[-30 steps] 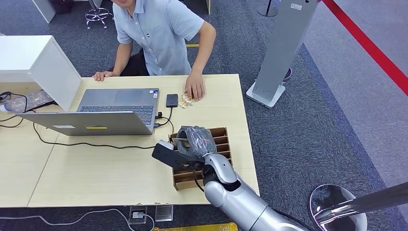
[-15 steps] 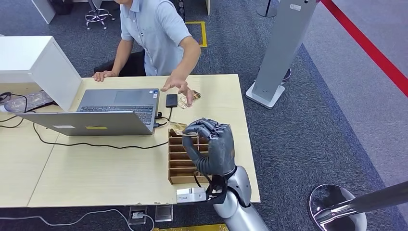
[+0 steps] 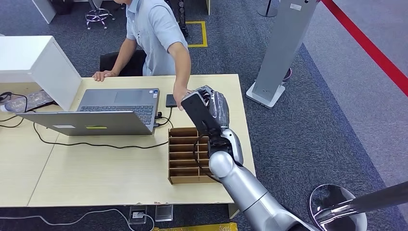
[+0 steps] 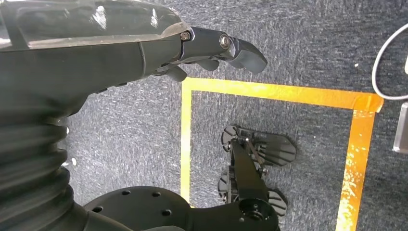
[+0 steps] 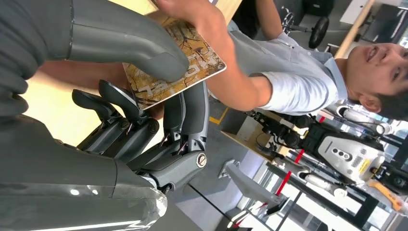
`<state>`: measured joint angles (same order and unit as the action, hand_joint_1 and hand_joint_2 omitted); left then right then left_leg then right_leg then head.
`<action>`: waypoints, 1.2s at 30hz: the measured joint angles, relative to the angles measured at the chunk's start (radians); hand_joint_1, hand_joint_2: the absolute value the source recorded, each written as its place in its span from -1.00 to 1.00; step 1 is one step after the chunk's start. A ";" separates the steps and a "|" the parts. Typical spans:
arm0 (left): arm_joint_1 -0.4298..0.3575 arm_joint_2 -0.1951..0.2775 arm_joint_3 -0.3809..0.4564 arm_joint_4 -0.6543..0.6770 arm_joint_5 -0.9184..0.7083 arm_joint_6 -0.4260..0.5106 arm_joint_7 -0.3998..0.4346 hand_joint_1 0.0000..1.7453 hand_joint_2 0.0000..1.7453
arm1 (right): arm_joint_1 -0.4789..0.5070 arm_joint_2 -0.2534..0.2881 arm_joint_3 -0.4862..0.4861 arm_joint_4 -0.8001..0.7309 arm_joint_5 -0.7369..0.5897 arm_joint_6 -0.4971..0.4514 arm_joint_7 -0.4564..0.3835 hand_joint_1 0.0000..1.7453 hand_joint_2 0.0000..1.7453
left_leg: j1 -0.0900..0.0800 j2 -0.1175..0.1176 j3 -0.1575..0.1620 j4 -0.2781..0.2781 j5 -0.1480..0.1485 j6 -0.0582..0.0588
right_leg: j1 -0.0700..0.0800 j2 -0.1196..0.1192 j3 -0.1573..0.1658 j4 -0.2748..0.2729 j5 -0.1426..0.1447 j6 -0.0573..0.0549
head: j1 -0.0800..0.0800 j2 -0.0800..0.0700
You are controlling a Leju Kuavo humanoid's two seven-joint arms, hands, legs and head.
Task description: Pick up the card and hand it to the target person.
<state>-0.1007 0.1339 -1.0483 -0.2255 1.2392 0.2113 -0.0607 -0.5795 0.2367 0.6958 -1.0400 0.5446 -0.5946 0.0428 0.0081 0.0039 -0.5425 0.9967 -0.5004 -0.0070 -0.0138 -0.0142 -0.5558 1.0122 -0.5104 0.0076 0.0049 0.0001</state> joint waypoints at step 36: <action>0.001 0.000 -0.023 0.000 0.047 -0.006 0.004 -1.00 1.00 | -0.096 -0.046 0.077 0.212 -0.281 0.089 -0.101 -1.00 1.00 | 0.000 0.000 0.001 0.000 0.000 0.000 | 0.000 0.000 0.000 -0.001 0.000 0.000 | 0.002 0.000</action>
<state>-0.0996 0.1343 -1.0708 -0.2255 1.2862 0.2052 -0.0565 -0.6750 0.1908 0.7733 -0.8278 0.2632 -0.5052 -0.0579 0.0081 0.0040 -0.5419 0.9969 -0.5007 -0.0071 -0.0138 -0.0142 -0.5561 1.0115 -0.5105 0.0076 0.0065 0.0000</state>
